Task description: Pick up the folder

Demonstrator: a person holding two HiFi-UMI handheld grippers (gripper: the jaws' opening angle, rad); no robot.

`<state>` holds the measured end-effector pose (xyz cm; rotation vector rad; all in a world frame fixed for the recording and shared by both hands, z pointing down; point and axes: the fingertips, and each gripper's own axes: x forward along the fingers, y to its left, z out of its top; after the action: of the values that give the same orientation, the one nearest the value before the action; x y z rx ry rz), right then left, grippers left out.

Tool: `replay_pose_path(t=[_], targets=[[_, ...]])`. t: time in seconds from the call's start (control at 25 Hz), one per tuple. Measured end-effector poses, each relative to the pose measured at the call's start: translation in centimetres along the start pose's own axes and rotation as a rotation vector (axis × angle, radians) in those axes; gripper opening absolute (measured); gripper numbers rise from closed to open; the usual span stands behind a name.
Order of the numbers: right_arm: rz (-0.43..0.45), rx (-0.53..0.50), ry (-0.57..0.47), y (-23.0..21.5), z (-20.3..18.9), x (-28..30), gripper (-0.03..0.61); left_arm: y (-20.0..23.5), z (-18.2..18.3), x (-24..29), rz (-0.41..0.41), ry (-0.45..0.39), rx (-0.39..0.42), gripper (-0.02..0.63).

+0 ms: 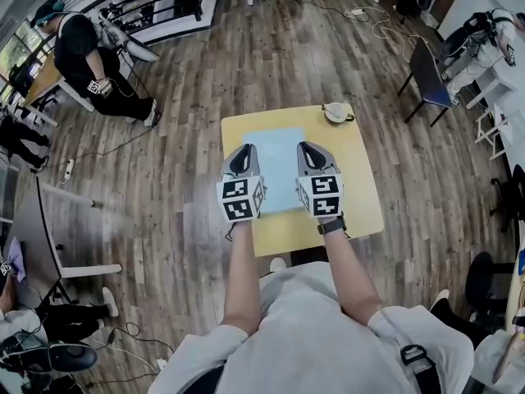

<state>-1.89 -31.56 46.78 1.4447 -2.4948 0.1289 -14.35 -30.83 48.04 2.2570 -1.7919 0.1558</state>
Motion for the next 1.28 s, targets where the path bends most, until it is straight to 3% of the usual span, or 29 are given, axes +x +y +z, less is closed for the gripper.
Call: replay_pose_path(t=[0.36, 0.92, 1.28], targets=[[0.008, 0.12, 0.163, -3.7, -7.5, 3.5, 0.013, 0.4, -6.3, 4.2, -0.021, 0.122, -0.076, 0.023], [0.04, 0.238, 0.349, -6.3, -16.3, 7.9, 0.022, 4.4, -15.7, 7.9, 0.053, 0.36, -0.217, 0.164], [0.094, 0.321, 0.443, -6.3, -21.1, 9.7, 0.189, 5.3, -21.2, 8.9, 0.065, 0.457, -0.3, 0.255]])
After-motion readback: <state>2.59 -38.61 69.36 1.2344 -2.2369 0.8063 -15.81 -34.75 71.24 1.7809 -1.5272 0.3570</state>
